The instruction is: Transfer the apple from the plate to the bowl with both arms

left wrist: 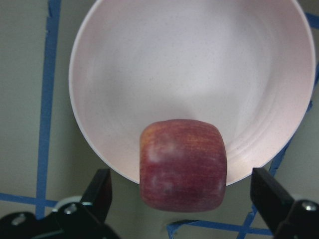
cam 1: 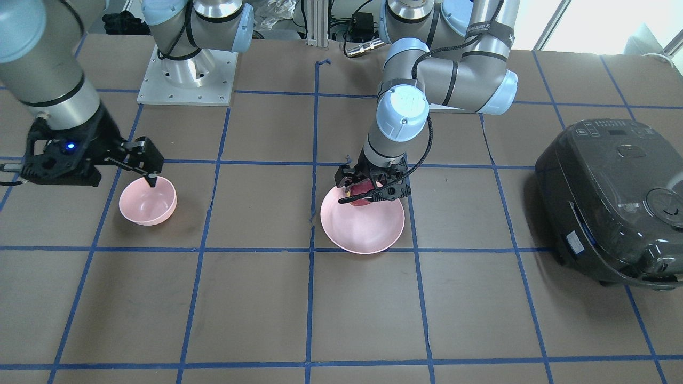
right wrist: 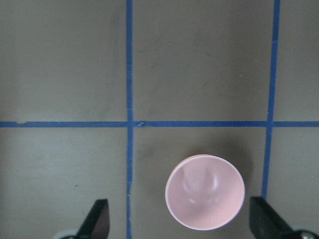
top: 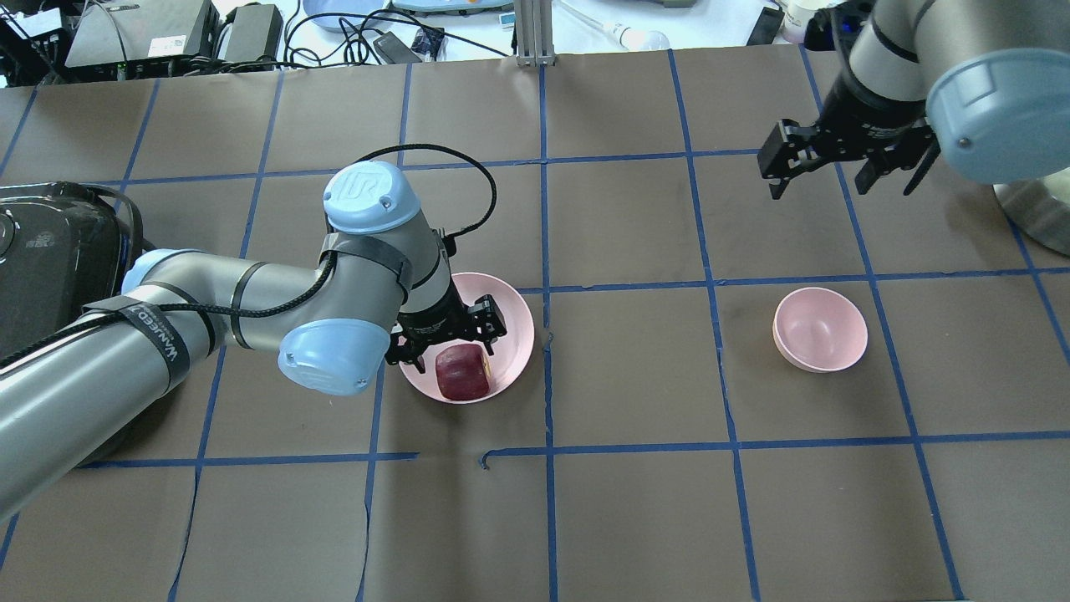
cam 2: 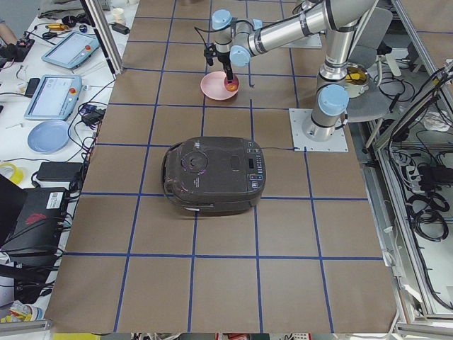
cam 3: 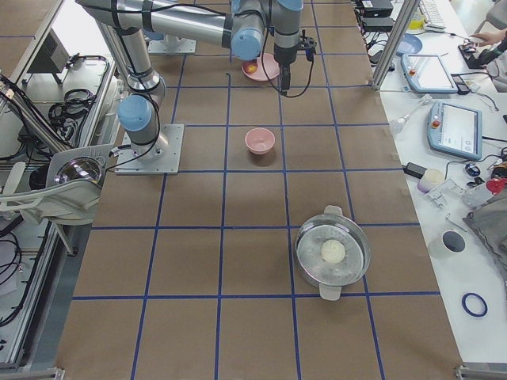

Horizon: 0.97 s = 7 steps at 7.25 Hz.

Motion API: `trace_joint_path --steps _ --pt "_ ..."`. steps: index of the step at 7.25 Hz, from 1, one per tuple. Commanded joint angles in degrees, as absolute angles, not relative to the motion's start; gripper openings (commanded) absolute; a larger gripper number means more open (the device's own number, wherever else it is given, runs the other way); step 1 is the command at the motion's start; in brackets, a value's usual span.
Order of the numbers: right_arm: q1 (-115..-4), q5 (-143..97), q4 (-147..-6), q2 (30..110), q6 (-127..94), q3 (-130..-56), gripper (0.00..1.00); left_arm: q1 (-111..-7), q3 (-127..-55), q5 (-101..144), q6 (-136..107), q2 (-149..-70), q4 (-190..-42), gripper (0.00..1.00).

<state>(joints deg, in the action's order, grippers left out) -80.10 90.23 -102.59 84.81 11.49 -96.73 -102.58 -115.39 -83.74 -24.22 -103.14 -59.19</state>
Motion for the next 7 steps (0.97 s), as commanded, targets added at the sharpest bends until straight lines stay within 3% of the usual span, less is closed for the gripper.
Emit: trace_joint_path --steps 1,3,4,5,7 --pt "-71.83 90.44 -109.46 80.08 25.09 -101.13 1.0 -103.27 -115.66 -83.76 -23.82 -104.85 -58.97 0.89" --pt "-70.23 91.31 -112.31 78.15 24.79 -107.28 1.0 -103.45 -115.58 -84.2 -23.29 -105.03 -58.97 0.66" --pt "-69.7 93.84 -112.06 78.05 25.39 -108.79 1.0 -103.45 -115.14 -84.29 -23.2 -104.94 -58.89 0.38" --pt "-69.61 93.43 -112.23 77.52 25.05 -110.11 1.0 -103.36 -114.01 -84.29 -22.51 -104.68 -58.63 0.16" --pt "-69.61 93.25 -113.28 76.47 24.7 -112.84 0.99 -103.36 -106.74 -84.03 -22.76 -104.68 -64.29 0.04"
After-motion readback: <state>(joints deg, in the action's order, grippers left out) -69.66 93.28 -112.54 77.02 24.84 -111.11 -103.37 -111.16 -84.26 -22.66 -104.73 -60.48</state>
